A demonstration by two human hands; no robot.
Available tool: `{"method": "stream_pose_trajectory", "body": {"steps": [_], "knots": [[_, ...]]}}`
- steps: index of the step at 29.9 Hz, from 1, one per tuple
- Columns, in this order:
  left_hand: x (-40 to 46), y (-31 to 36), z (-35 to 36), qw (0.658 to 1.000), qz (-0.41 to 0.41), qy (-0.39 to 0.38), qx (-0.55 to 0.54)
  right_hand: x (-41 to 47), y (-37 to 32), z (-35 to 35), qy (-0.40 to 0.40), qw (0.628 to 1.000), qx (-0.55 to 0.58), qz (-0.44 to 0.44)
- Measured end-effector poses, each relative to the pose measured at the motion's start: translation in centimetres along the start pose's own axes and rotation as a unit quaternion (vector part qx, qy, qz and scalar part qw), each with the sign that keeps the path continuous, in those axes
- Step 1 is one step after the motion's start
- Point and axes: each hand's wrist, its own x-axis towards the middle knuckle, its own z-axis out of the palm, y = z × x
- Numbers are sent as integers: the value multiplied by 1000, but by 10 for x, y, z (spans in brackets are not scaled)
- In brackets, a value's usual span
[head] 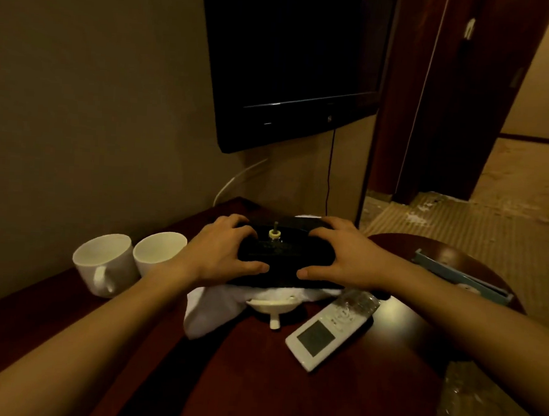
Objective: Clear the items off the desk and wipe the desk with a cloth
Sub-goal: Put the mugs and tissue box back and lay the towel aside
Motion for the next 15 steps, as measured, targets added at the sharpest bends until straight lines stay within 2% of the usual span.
{"method": "stream_pose_trajectory", "body": {"steps": [7,11,15], "knots": [[4,-3,-1,999,38,1,35,15,-1,16,25,999,17,-24],[2,-1,-14,997,56,28,42,7,-4,0,-3,999,30,-12],[-15,0,-40,996,70,58,20,-6,-21,-27,13,999,25,-19]]}}
